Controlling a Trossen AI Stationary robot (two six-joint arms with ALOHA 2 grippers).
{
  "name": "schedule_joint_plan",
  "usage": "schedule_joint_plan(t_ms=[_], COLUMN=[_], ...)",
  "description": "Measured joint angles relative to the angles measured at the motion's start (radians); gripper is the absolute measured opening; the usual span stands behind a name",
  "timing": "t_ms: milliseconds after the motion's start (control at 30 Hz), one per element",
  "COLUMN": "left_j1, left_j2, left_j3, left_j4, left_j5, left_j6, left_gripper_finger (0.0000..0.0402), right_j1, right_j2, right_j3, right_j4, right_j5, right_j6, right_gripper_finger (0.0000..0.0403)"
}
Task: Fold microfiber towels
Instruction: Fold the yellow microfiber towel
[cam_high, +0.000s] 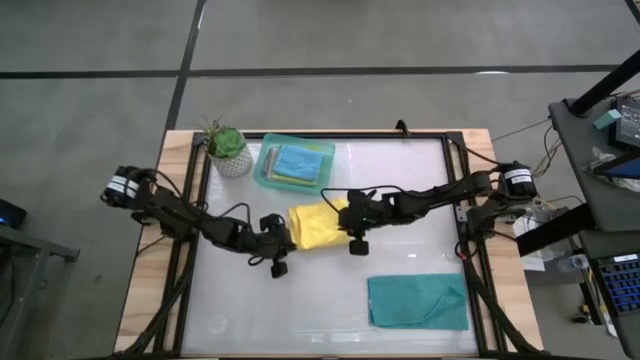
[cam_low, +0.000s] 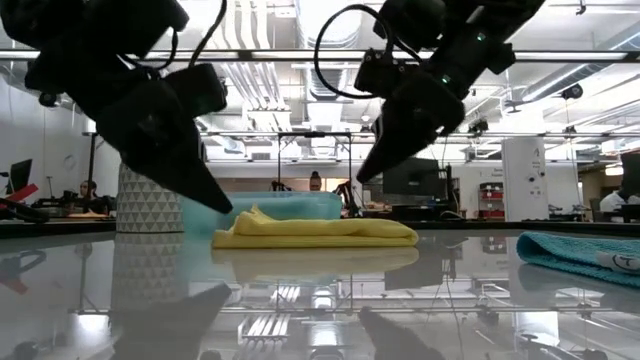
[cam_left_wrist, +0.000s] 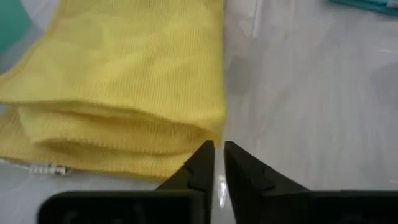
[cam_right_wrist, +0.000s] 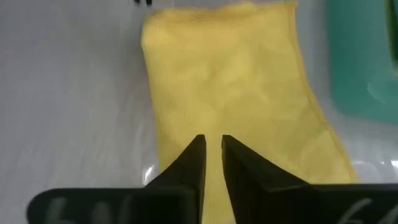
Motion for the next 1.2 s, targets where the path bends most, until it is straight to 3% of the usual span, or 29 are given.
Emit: schedule_joint_plan(t_ms=[300, 500, 667, 900, 1200], left_j1=[0.000, 0.001, 0.001, 0.010, 0.013], left_j2=[0.045, 0.096, 0.095, 0.094, 0.003], left_j3=[0.000, 0.000, 0.000, -0.001, 0.005], left_j4=[0.083, 0.123, 0.132, 0.129, 0.003], left_j5=[-0.060, -0.043, -0.036, -0.031, -0.078], left_j6=[-0.009, -0.033, -0.010, -0.002, 0.089], left_gripper_finger=[0.0132, 0.0160, 0.0127, 0.0016, 0.0003], right_j1=[0.000, 0.001, 0.000, 0.000, 0.000], right_j2=[0.000, 0.005, 0.007, 0.007, 0.007], right_j3=[-0.004, -0.009, -0.010, -0.010, -0.010], right_j4=[0.034, 0.035, 0.046, 0.056, 0.098], right_j5=[0.001, 0.003, 0.003, 0.004, 0.008], right_j6=[0.039, 0.054, 0.063, 0.079, 0.090], right_gripper_finger=[0.0098, 0.0112, 0.0110, 0.0107, 0.0107])
